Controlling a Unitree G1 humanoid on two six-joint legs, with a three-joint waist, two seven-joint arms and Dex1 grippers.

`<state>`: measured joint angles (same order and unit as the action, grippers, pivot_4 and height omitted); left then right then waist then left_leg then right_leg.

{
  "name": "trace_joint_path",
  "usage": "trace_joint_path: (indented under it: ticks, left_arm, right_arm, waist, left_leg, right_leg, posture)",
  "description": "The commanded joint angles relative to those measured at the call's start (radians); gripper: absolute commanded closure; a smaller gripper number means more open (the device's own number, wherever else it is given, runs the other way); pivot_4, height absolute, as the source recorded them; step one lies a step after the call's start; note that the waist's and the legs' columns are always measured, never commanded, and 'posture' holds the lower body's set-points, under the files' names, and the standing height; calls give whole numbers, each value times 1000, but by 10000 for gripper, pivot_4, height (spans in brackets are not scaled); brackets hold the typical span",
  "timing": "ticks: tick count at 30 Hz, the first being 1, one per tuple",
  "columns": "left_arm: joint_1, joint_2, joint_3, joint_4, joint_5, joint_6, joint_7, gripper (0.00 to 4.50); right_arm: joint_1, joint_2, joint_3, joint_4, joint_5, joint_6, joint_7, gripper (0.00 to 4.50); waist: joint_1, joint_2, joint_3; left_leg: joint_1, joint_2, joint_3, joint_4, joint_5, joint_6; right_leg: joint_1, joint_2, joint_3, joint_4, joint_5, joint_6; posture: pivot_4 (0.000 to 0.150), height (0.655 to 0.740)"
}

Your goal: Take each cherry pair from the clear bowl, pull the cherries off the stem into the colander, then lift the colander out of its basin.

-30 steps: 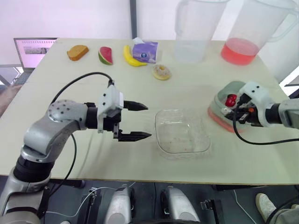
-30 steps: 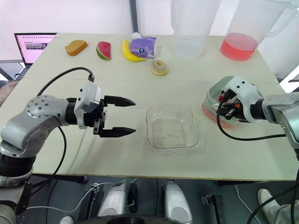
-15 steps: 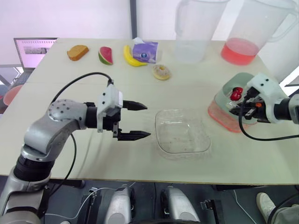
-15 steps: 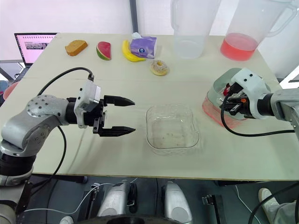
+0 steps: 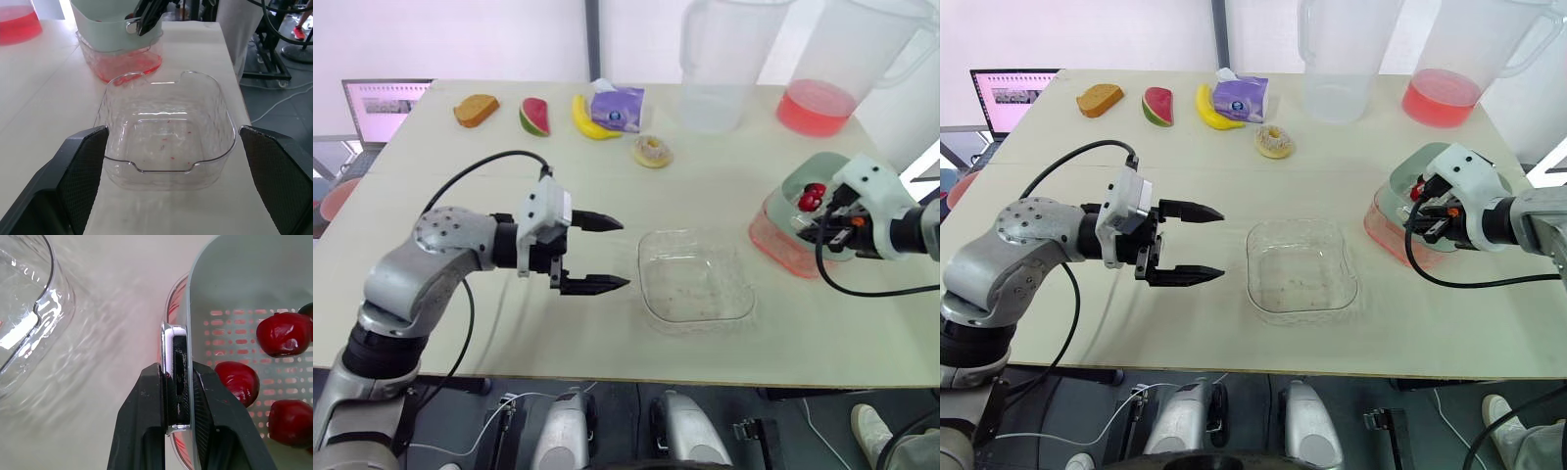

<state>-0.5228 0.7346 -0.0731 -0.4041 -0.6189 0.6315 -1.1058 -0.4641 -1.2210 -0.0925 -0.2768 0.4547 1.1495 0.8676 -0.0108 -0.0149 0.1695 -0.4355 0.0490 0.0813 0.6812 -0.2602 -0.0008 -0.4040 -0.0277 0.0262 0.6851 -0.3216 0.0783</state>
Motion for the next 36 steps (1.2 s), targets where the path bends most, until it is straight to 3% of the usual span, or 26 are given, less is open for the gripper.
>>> trace_joint_path:
  ticks: [1, 26, 36]
  left_arm:
    - [-23, -1, -4, -6, 2, -6, 0, 0]
    - [8, -69, 60, -12, -44, -21, 94, 0]
    - [14, -59, 53, 2, -19, -31, 97, 0]
  right_arm:
    - [-5, -17, -50, -27, 0, 1, -15, 42785]
    - [11, -25, -34, -13, -12, -19, -17, 42785]
    - [-190, -2, 31, -9, 1, -12, -9, 42785]
  waist:
    - [0, 0, 0]
    - [0, 0, 0]
    - [-3, 0, 0]
  left_leg:
    - [0, 0, 0, 0, 0, 0]
    - [0, 0, 0, 0, 0, 0]
    - [0, 0, 0, 0, 0, 0]
  right_leg:
    - [0, 0, 0, 0, 0, 0]
    - [0, 0, 0, 0, 0, 0]
    - [-1, 0, 0, 0, 0, 0]
  posture:
    - [1500, 7400]
    - [1500, 7400]
    - [1500, 7400]
